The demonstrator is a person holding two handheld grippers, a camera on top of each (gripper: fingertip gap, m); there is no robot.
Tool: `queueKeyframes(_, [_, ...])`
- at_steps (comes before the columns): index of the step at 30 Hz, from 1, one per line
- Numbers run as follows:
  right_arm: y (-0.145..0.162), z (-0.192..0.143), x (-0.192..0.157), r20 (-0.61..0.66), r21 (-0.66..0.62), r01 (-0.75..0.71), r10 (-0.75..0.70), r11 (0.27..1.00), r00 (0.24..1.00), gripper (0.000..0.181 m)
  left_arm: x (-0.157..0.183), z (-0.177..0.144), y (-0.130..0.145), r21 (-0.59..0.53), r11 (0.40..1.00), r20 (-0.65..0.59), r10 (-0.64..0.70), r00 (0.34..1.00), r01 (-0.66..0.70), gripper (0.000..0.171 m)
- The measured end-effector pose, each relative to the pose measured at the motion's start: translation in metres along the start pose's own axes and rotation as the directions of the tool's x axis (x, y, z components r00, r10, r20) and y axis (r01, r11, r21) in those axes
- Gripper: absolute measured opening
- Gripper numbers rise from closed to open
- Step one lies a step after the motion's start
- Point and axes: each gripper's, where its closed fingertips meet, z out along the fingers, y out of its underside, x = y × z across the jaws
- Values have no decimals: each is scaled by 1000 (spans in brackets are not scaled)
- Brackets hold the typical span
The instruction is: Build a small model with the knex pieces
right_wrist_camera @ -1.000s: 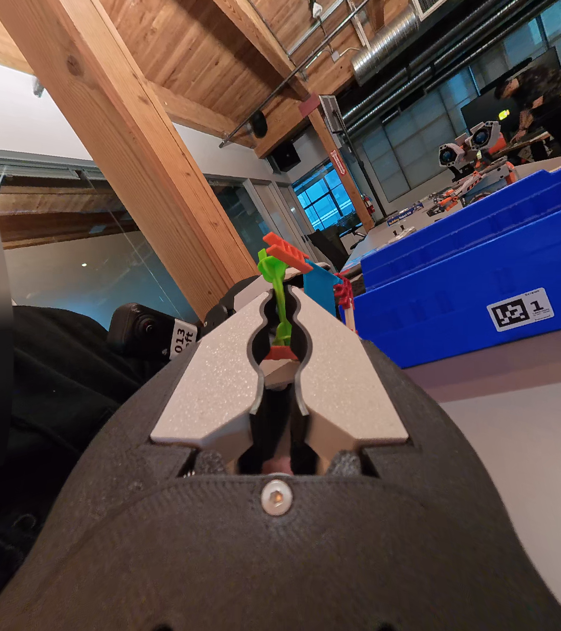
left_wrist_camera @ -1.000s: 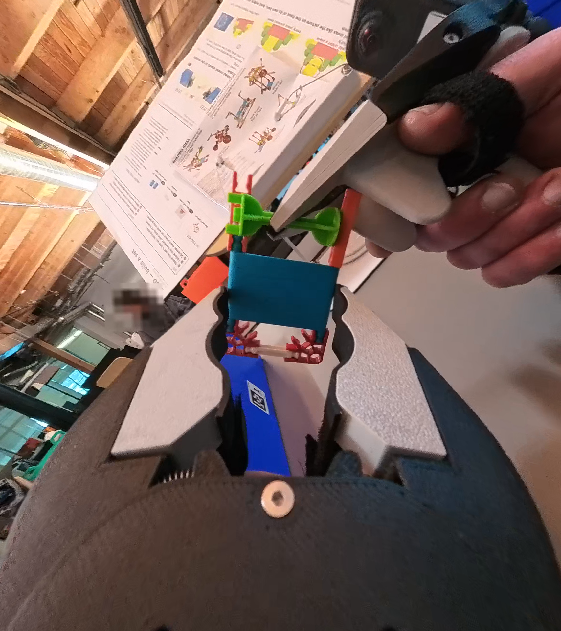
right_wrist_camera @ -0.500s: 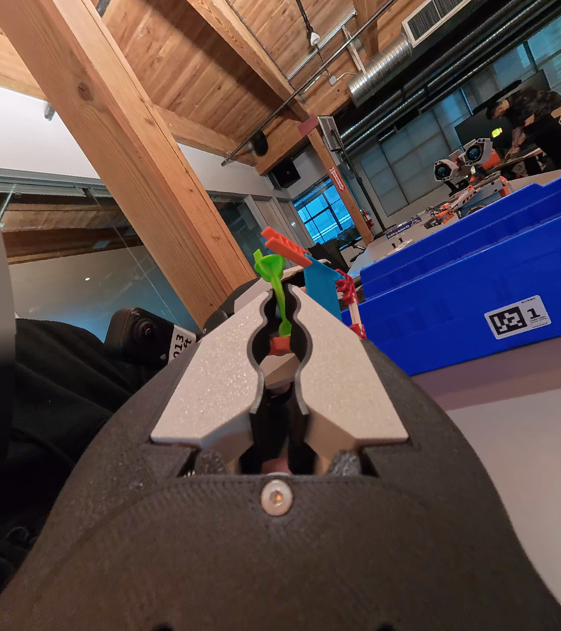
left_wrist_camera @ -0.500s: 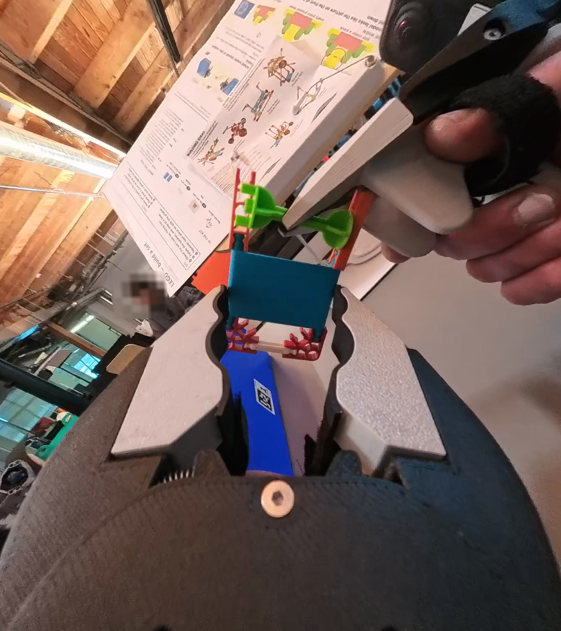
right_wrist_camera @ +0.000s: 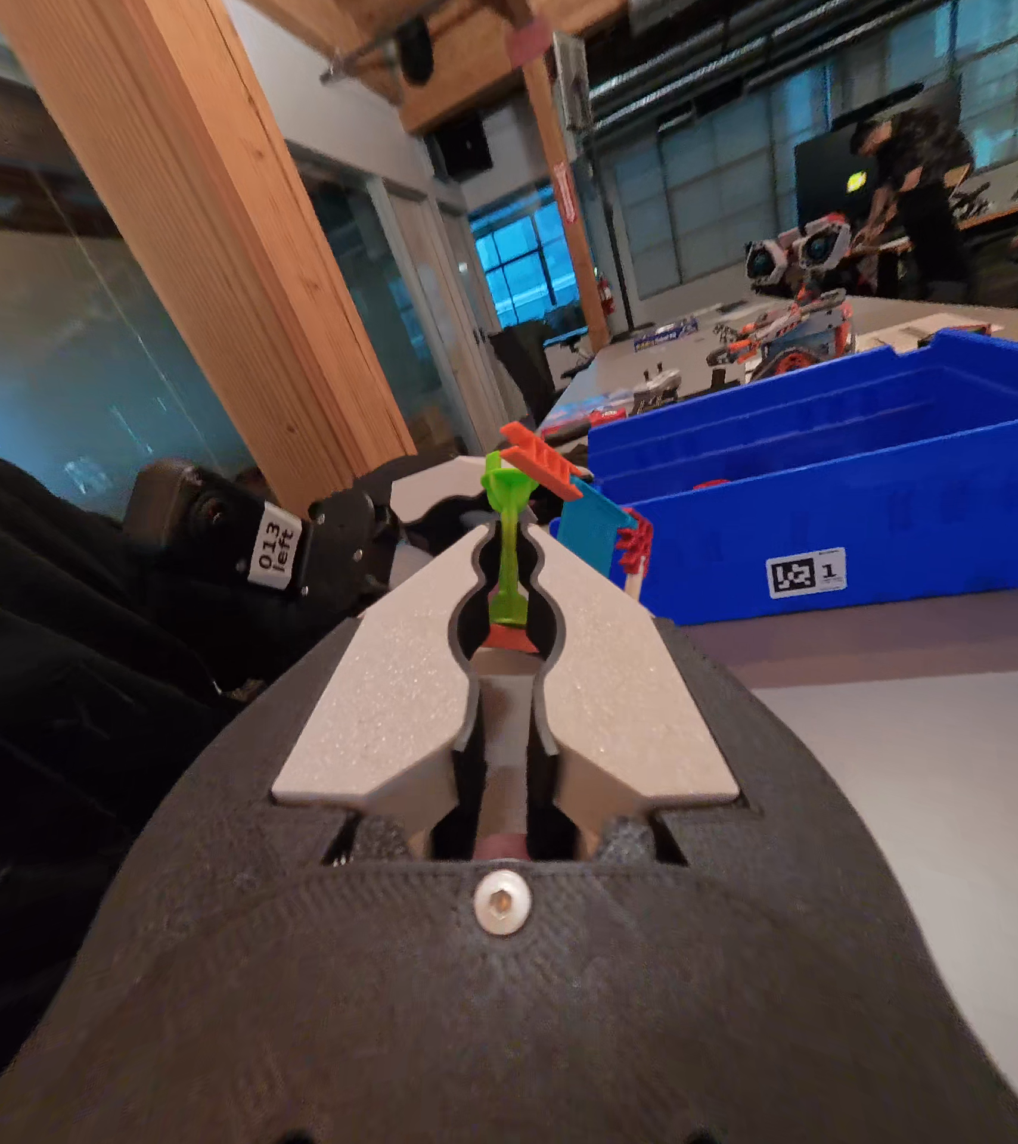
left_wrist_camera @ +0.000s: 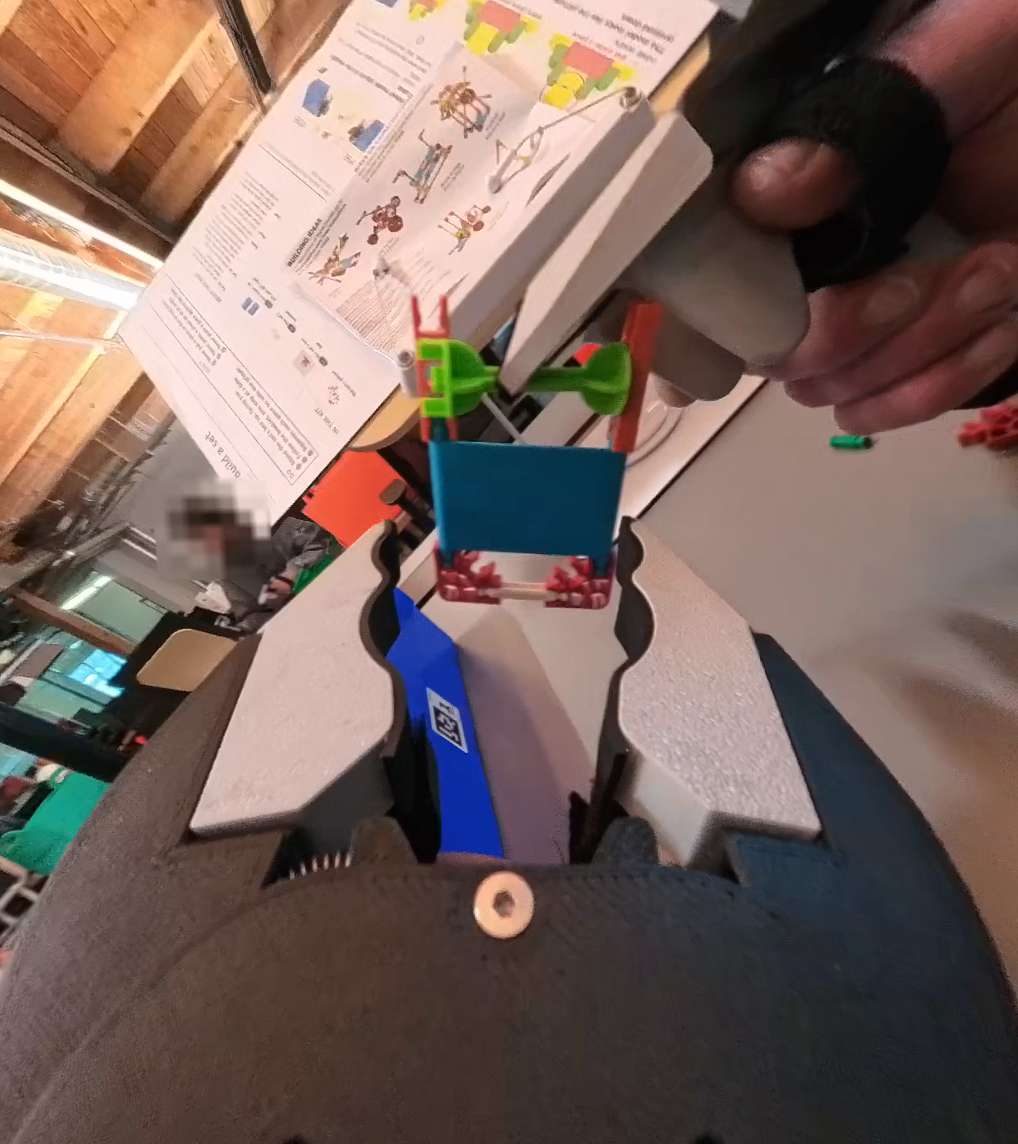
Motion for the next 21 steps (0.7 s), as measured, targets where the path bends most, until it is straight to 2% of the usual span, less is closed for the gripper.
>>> queueKeyframes(3, [7, -4, 1, 18, -81, -1, 2, 997, 1000, 2, 0, -5, -3, 38, 998, -56, -49, 997, 51, 69])
queueKeyframes(5, [19, -5, -1, 47, -170, -6, 15, 985, 999, 2, -6, -7, -5, 47, 995, -73, -85, 994, 89, 62])
queueKeyframes(8, [29, -7, -11, 120, -233, -21, 50, 972, 992, 2, 1, -9, -14, 76, 983, -202, -150, 968, 168, 57])
queueKeyframes(10, [35, -9, -20, 179, -270, -36, 87, 962, 980, 2, 16, -8, -11, 30, 982, -314, -169, 934, 188, 51])
queueKeyframes(13, [40, -12, -23, 208, -298, -51, 117, 953, 971, 2, 34, -9, -10, -20, 971, -440, -224, 870, 240, 35])
queueKeyframes(17, [37, -14, -19, 221, -279, -106, 171, 954, 960, 2, 36, -7, -9, -60, 938, -503, -325, 801, 342, 23])
queueKeyframes(21, [30, -15, -13, 197, -250, -132, 184, 959, 963, 3, 36, -6, -5, -94, 918, -518, -375, 769, 384, 14])
